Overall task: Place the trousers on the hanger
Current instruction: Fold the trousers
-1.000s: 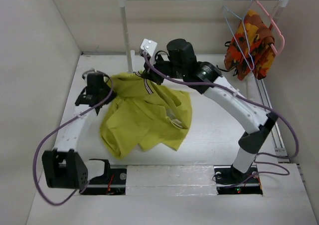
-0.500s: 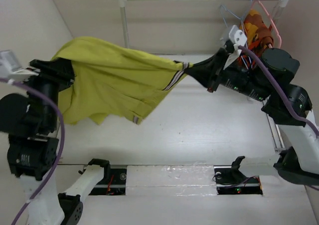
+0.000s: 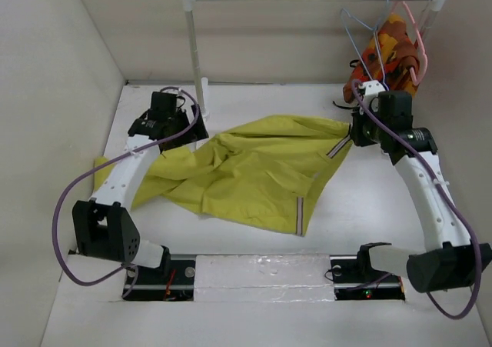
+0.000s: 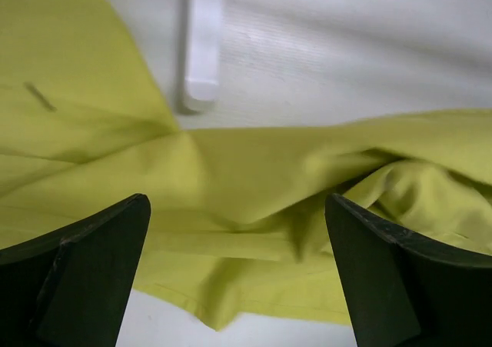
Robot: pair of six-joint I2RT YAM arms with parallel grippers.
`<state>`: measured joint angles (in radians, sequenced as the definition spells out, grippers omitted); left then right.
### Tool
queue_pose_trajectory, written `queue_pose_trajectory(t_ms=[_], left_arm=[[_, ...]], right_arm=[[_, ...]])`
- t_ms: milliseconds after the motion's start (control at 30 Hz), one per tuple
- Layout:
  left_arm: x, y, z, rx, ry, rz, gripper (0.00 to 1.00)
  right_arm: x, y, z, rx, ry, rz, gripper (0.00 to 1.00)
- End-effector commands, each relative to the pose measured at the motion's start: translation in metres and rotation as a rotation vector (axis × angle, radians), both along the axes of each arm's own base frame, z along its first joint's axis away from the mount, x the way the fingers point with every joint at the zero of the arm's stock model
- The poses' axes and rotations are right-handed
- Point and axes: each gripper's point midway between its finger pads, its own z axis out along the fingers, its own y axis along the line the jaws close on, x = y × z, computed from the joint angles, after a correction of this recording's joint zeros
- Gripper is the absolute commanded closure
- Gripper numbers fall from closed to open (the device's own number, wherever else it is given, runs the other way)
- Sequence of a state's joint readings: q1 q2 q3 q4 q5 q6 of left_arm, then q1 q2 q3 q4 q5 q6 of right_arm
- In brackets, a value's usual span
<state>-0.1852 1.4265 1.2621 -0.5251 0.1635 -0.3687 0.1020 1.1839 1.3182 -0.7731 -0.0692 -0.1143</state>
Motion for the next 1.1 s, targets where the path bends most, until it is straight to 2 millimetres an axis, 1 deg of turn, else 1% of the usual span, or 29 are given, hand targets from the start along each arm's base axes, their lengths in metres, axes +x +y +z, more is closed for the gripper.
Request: queue_pose_trajectory(t_ms=[0,33,67,100,133,200,233,267,300,333,367,400,433,467,500,533,567,600,633,667,700,767,800,867,900,933,1000,1033,1067], left_arm=[[-0.001,0.064,0.029,0.160,-0.126,0.239,0.06],[-0.014,0.068,0.003,0.177,-0.072,0.258,0.06],[-0.020,0.076,-0.007,0.183,-0.055,0.302,0.06],[-0.027,0.078,-0.007,0.177,-0.065,0.324,0.06],[-0.039,0.084,-0.027,0.181,-0.023,0.347,0.07],[-0.053,0.088,-0.037,0.151,0.006,0.386,0.11],[-0.064,0.091,-0.050,0.160,0.036,0.405,0.11],[-0.071,0.096,-0.055,0.172,0.048,0.442,0.11],[-0.078,0.097,-0.057,0.127,0.054,0.499,0.10],[-0.086,0.098,-0.068,0.106,0.083,0.530,0.10],[-0.089,0.097,-0.071,0.084,0.087,0.557,0.10],[-0.085,0.096,-0.066,0.032,0.053,0.610,0.10],[-0.085,0.098,-0.067,0.020,0.043,0.644,0.10],[-0.082,0.104,-0.063,0.023,0.019,0.698,0.10],[-0.077,0.108,-0.056,-0.004,-0.010,0.761,0.10],[-0.074,0.107,-0.053,-0.027,-0.018,0.781,0.10],[-0.071,0.107,-0.052,-0.045,-0.026,0.799,0.10],[-0.064,0.108,-0.052,-0.072,-0.039,0.823,0.10],[-0.062,0.109,-0.056,-0.100,-0.029,0.862,0.10],[-0.059,0.109,-0.060,-0.111,-0.026,0.877,0.09],[-0.050,0.113,-0.065,-0.123,-0.032,0.897,0.07],[-0.045,0.116,-0.078,-0.142,0.003,0.903,0.06],[-0.043,0.117,-0.094,-0.125,0.059,0.901,0.06],[-0.034,0.115,-0.096,-0.110,0.074,0.868,0.06],[-0.031,0.115,-0.107,-0.096,0.100,0.862,0.04],[-0.026,0.113,-0.107,-0.097,0.099,0.843,0.04],[-0.020,0.112,-0.115,-0.091,0.106,0.832,0.04],[-0.016,0.111,-0.116,-0.094,0.108,0.820,0.05],[-0.015,0.109,-0.117,-0.097,0.116,0.810,0.06]], right_arm=[[0.020,-0.059,0.026,-0.199,-0.122,-0.183,0.73],[0.023,-0.055,0.025,-0.207,-0.125,-0.173,0.57],[0.025,-0.049,0.026,-0.210,-0.119,-0.147,0.45],[0.027,-0.030,0.027,-0.216,-0.122,-0.089,0.31],[0.028,-0.017,0.028,-0.221,-0.132,-0.055,0.27],[0.024,0.007,0.028,-0.240,-0.140,0.010,0.24],[0.017,0.032,0.024,-0.248,-0.139,0.079,0.24],[0.012,0.043,0.020,-0.254,-0.129,0.117,0.24],[0.005,0.055,0.003,-0.255,-0.099,0.173,0.41],[-0.007,0.079,-0.007,-0.233,-0.093,0.262,0.62],[-0.018,0.103,-0.018,-0.185,-0.076,0.366,0.86],[-0.026,0.121,-0.026,-0.162,-0.083,0.433,1.00],[-0.043,0.133,-0.050,-0.154,-0.046,0.497,1.00],[-0.062,0.158,-0.057,-0.138,-0.044,0.582,1.00],[-0.086,0.177,-0.071,-0.107,-0.018,0.666,1.00],[-0.089,0.175,-0.080,-0.109,0.005,0.663,1.00],[-0.107,0.188,-0.086,-0.099,0.016,0.724,0.94],[-0.113,0.194,-0.089,-0.085,0.015,0.747,0.69],[-0.121,0.200,-0.096,-0.080,0.024,0.785,0.56],[-0.129,0.205,-0.110,-0.082,0.050,0.828,0.47],[-0.137,0.212,-0.116,-0.093,0.055,0.868,0.35],[-0.143,0.216,-0.129,-0.107,0.091,0.912,0.26],[-0.147,0.218,-0.140,-0.132,0.124,0.939,0.24],[-0.156,0.223,-0.153,-0.152,0.161,0.985,0.21],[-0.159,0.225,-0.163,-0.167,0.184,1.002,0.20],[-0.161,0.228,-0.169,-0.172,0.188,1.016,0.19],[-0.160,0.236,-0.176,-0.174,0.182,1.027,0.17],[-0.159,0.237,-0.189,-0.194,0.210,1.026,0.16],[-0.153,0.242,-0.191,-0.195,0.196,1.021,0.17]])
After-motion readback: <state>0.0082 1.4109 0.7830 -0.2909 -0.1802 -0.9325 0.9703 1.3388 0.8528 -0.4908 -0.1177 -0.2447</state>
